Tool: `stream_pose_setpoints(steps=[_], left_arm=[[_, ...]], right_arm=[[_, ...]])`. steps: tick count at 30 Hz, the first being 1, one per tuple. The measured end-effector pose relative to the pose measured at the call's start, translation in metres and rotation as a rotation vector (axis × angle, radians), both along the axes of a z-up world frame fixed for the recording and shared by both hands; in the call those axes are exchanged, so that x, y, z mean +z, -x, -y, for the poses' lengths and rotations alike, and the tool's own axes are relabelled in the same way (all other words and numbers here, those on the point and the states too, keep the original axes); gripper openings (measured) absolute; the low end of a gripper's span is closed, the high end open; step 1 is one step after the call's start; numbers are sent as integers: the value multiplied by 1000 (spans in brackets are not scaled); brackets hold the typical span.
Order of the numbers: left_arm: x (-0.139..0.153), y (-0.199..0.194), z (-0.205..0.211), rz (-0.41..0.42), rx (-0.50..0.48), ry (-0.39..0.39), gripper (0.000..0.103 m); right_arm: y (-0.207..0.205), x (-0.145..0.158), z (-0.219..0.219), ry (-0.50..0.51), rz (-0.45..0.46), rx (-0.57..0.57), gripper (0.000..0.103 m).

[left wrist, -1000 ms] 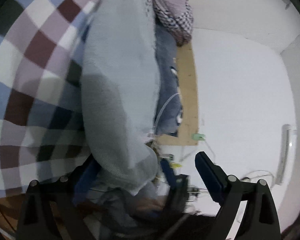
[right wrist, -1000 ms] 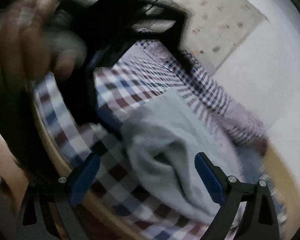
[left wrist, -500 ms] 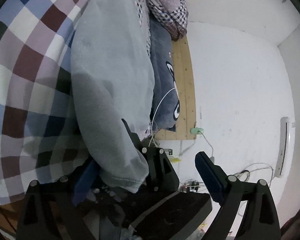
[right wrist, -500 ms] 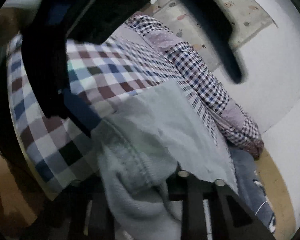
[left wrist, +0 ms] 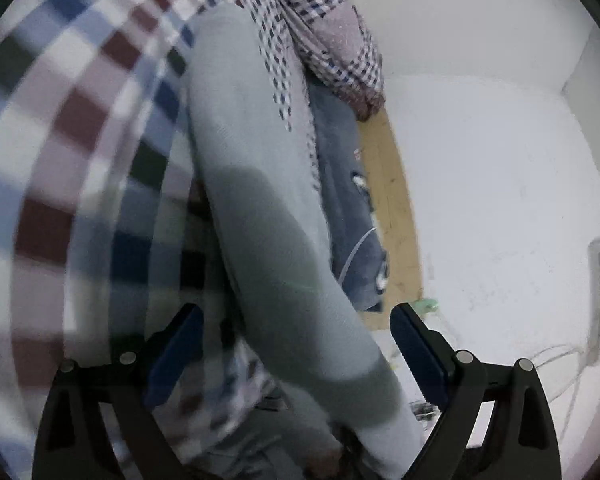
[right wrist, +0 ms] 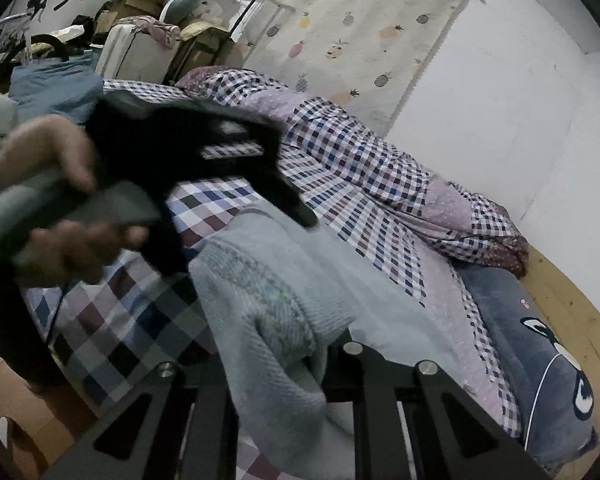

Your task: Fold clothes

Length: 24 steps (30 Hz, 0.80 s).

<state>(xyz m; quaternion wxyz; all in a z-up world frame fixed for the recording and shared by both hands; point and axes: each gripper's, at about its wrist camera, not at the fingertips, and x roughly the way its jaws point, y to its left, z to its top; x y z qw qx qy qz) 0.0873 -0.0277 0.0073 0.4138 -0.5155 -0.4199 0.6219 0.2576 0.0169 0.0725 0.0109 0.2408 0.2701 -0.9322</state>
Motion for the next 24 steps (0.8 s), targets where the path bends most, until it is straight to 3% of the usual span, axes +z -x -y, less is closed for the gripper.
stream_pose_setpoints(steps=[4,7,12,13,15,17,22,24], left_arm=[[-2,18,-24,-12,-93,48,95],[2,28,-35,-35,-134,71,88],[-7,46,-39,-12,-161,125,64],[-11,48,-38,-8,-158,133,62],[-19,49,-34,-1,-150,147,43],[-24,46,-29,-5,-146,168,34],[-25,46,-34,-32,-152,178,33],[-27,49,-34,-34,-160,170,31]], right_arm=[[1,2,-5,35,29,14,14],[-1,1,-7,89,88,35,15],[-6,5,-22,217,217,69,24],[-5,7,-28,237,242,78,28],[-4,12,-40,278,293,98,36],[-8,20,-60,316,347,127,49],[-4,41,-153,420,421,90,77],[8,51,-206,485,435,29,77]])
